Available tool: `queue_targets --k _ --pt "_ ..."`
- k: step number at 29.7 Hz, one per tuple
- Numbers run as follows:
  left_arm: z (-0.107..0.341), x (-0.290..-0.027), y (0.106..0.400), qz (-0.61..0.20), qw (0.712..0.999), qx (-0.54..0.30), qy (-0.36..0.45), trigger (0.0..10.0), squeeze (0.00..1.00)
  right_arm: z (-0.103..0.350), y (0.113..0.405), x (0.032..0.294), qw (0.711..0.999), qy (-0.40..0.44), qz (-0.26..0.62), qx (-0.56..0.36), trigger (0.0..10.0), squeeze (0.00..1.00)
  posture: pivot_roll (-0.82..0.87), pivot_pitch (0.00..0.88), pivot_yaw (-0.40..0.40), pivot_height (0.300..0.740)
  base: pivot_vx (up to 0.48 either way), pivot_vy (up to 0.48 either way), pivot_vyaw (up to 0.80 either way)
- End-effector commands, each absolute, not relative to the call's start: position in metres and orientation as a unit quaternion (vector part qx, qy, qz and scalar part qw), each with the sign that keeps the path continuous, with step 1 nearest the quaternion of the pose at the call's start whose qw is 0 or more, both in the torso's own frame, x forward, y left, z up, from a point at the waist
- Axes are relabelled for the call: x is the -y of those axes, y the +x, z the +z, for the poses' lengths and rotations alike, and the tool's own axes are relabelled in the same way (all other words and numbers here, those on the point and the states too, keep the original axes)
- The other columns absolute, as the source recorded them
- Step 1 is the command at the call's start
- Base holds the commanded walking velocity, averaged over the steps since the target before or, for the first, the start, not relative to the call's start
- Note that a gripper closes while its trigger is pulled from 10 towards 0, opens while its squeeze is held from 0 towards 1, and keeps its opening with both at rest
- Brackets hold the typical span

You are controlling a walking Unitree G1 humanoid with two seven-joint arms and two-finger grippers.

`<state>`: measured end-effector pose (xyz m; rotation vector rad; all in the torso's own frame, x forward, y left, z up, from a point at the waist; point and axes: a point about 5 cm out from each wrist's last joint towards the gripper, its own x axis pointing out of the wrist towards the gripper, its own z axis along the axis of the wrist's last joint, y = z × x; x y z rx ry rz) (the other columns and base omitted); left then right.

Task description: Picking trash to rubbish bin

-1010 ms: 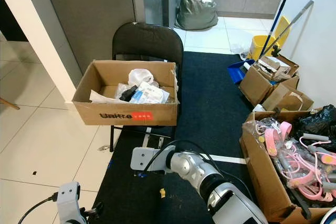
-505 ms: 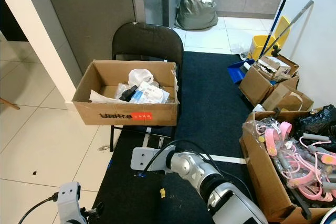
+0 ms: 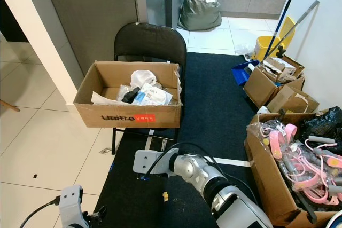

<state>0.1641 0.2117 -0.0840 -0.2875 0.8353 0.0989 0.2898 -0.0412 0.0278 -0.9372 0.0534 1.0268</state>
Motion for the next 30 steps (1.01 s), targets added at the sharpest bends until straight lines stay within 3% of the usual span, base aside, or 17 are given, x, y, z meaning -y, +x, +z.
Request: queue_targets --k 1,30 --pt "-0.087 -0.2115 0.1582 0.047 0.897 -0.418 -0.137 10.0 0.0 0.0301 0.291 0.0407 0.769 -0.428 0.474 -0.021 10.0 0.0 0.05 0.016 0.021 0.74 0.0 0.0 0.0" --pt "-0.0879 -0.2117 0.1559 0.049 0.896 -0.42 -0.139 10.0 0.0 0.0295 0.2904 0.0405 0.769 -0.428 0.475 -0.021 10.0 0.0 0.05 0.015 0.021 0.74 0.0 0.0 0.0"
